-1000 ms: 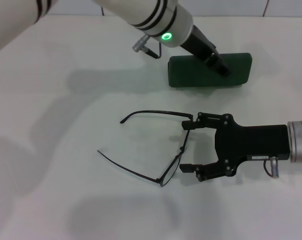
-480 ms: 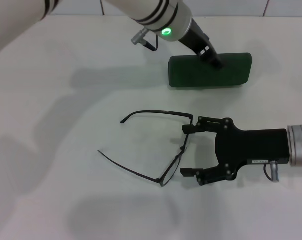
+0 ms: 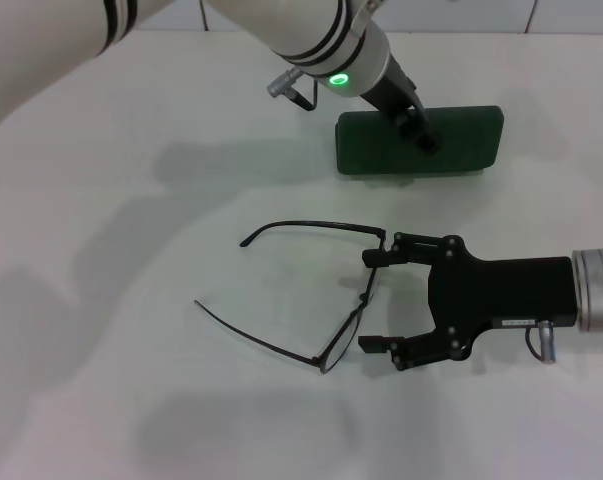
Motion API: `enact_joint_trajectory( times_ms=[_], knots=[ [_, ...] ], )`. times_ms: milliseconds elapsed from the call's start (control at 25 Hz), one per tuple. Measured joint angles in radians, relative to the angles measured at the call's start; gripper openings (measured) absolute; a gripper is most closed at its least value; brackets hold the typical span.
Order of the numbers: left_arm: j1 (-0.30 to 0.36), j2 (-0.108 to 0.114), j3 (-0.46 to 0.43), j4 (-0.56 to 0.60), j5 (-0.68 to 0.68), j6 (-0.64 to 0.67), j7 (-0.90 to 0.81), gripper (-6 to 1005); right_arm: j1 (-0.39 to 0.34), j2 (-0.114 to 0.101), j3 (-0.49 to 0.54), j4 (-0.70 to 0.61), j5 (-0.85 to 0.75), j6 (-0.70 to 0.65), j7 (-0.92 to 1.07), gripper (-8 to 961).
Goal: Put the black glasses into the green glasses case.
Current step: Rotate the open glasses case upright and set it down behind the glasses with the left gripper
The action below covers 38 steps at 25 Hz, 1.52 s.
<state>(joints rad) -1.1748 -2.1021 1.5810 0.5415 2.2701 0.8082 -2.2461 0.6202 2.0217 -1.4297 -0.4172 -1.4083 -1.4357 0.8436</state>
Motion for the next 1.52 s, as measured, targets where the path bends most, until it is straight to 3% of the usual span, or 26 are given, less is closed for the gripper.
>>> enact_joint_trajectory(
  times_ms=[440,1520],
  knots=[
    [-0.027,0.0,0.071,-0.019,0.006,-0.003,0.002,784,0.004,0.003,-0.009,0.0,0.0,0.021,-0.002,884],
    [-0.04,-0.002,0.14,-0.014,-0.014,0.006,0.002,785,0.0,0.003,-0.011,0.002,0.0,0.031,-0.009,883]
  ],
)
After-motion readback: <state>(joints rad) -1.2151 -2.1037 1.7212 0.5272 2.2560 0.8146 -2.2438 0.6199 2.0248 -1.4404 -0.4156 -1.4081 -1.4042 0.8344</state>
